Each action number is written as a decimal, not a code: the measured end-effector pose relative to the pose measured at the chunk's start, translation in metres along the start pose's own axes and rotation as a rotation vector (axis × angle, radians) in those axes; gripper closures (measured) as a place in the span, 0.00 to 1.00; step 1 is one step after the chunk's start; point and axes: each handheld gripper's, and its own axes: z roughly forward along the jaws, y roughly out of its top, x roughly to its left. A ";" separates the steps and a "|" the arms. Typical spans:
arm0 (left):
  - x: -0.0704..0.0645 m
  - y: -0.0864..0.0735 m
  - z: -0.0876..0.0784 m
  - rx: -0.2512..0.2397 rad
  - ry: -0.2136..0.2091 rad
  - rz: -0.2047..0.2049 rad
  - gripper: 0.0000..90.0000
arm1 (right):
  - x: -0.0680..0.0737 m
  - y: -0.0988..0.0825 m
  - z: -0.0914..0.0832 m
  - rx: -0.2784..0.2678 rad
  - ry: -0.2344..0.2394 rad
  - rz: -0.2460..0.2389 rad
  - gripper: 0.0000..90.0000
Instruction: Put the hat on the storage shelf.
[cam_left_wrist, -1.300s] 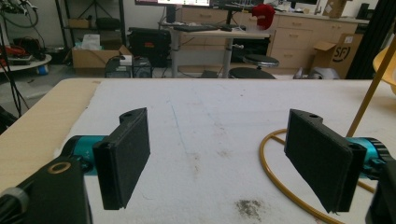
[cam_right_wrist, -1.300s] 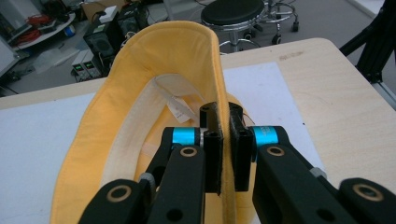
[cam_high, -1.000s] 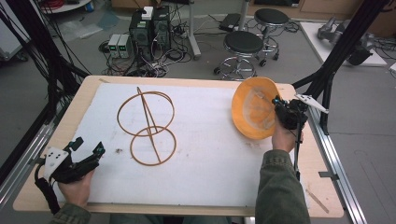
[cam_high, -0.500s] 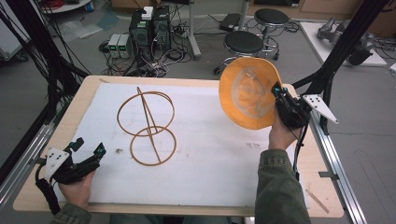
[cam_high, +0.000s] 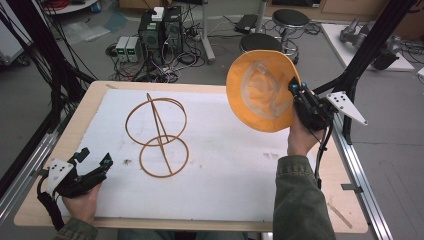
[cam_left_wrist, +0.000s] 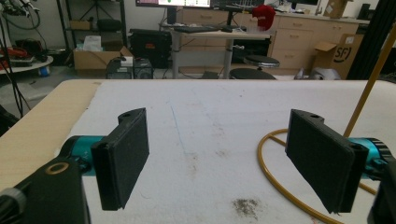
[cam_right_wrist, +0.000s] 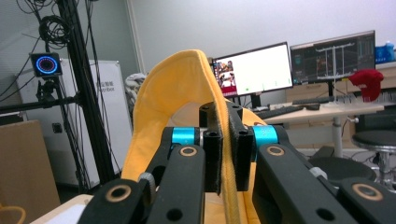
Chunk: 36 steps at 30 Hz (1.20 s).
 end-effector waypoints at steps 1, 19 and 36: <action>0.000 0.000 0.000 0.002 -0.001 0.003 0.24 | 0.001 0.001 0.001 0.000 0.003 0.000 0.96; 0.002 0.000 -0.001 0.001 0.000 -0.015 0.25 | 0.038 0.015 0.031 -0.022 0.092 0.012 0.96; 0.003 0.000 0.002 0.006 -0.015 -0.016 0.25 | 0.092 0.015 0.063 0.006 0.161 -0.073 0.96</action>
